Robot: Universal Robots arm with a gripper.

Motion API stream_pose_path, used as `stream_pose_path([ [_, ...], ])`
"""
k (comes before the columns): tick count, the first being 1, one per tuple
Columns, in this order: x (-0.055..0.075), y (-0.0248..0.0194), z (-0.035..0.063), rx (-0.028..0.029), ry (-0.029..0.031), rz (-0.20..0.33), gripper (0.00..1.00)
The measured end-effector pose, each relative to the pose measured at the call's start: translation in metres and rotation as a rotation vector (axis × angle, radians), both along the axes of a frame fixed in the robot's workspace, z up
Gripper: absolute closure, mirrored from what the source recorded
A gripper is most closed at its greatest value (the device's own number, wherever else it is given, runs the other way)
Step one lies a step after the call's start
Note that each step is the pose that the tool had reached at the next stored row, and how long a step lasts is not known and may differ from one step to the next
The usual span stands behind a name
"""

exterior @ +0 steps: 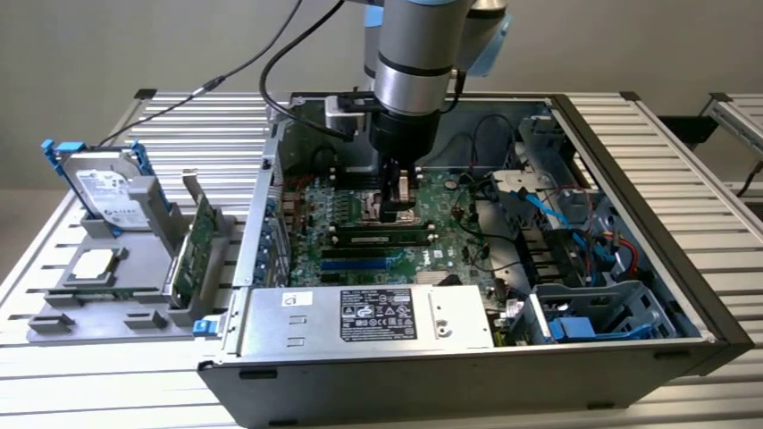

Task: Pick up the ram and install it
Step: 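Press down the ram until it locks into place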

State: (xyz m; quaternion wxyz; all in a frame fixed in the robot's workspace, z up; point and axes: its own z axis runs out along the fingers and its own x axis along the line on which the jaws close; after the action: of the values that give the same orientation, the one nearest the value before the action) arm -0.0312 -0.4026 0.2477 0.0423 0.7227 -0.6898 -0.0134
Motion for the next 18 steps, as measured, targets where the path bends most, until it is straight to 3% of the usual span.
stream_pose_path([
  [6,0.000,0.0000,0.0000,0.0000,0.0000,0.000,0.89],
  [11,0.000,-0.0103,0.0000,0.0025,0.0010,-0.010,0.89],
  [18,0.000,-0.0104,0.0000,0.0024,0.0009,-0.132,0.89],
])
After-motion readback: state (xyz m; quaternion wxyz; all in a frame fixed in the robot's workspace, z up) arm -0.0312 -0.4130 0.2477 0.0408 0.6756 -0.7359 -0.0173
